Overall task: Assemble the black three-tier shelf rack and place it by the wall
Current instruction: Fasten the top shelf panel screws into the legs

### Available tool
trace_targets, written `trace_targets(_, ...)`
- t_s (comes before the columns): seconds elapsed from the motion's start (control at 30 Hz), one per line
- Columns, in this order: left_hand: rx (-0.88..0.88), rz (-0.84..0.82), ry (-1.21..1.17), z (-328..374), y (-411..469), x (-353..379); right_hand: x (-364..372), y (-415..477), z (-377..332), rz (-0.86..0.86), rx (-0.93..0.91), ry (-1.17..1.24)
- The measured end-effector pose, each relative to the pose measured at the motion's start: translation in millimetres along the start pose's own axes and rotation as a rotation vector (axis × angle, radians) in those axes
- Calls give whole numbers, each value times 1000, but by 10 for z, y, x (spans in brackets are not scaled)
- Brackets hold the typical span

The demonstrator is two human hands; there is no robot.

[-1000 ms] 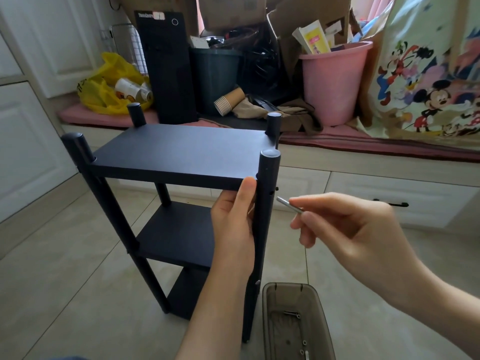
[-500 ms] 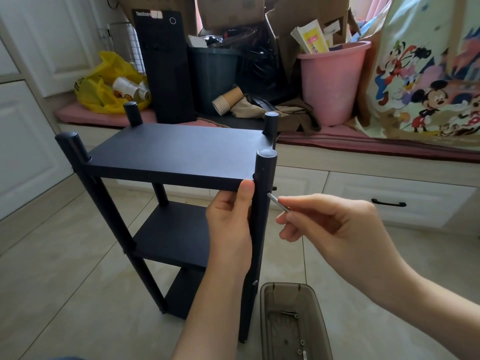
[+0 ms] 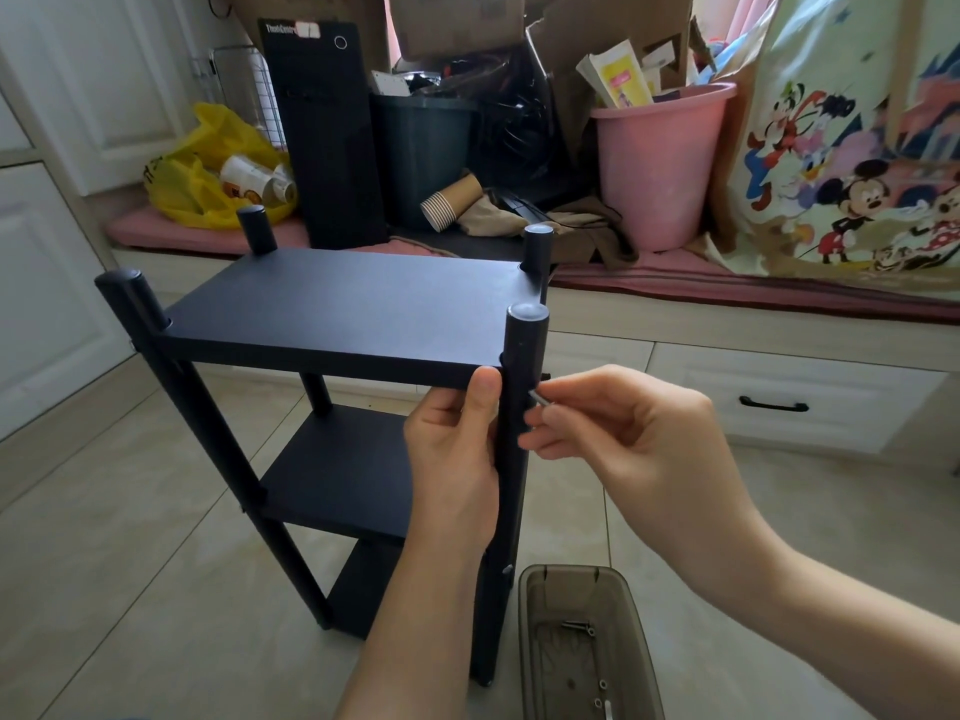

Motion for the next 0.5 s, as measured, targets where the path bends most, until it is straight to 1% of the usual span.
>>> trace_targets(0.23,-13,7,-48,-22,9,-24,63,22,-1,14,-5,20)
trace_targets(0.5,-46,-36,-11,-8,16,-8,-7,111,8,24,69,67)
Point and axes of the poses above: each hand's wrist, its own y-axis towards the middle knuckle, its own x-axis out of the palm, z = x × y, the point moved 7 cm from there along y, towards the middle knuckle, and after that the axes turned 11 degrees about y, right-handed, at the moved point
